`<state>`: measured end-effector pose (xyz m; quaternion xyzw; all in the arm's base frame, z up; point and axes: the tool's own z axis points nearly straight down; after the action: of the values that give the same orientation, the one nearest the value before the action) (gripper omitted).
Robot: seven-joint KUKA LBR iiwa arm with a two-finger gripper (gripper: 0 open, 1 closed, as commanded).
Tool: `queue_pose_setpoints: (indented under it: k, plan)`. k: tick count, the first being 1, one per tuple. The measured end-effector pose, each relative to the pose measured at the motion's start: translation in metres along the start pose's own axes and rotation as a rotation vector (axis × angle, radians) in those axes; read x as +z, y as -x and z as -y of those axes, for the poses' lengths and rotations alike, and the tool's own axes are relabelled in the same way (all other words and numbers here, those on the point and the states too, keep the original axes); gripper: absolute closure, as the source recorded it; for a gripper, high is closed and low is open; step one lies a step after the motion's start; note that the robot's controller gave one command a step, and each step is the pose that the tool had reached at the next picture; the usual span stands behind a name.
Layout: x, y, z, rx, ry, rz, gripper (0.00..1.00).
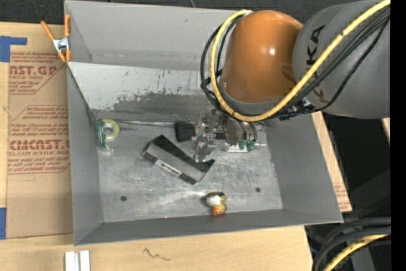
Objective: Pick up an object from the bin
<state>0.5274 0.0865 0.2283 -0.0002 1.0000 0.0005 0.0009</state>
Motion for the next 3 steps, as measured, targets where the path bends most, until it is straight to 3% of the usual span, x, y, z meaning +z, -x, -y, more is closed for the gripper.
queue_pose_setpoints:
  k: [3]
  plan:
    - [0.0,0.0,0.0,0.0,0.0,0.0,1.0]
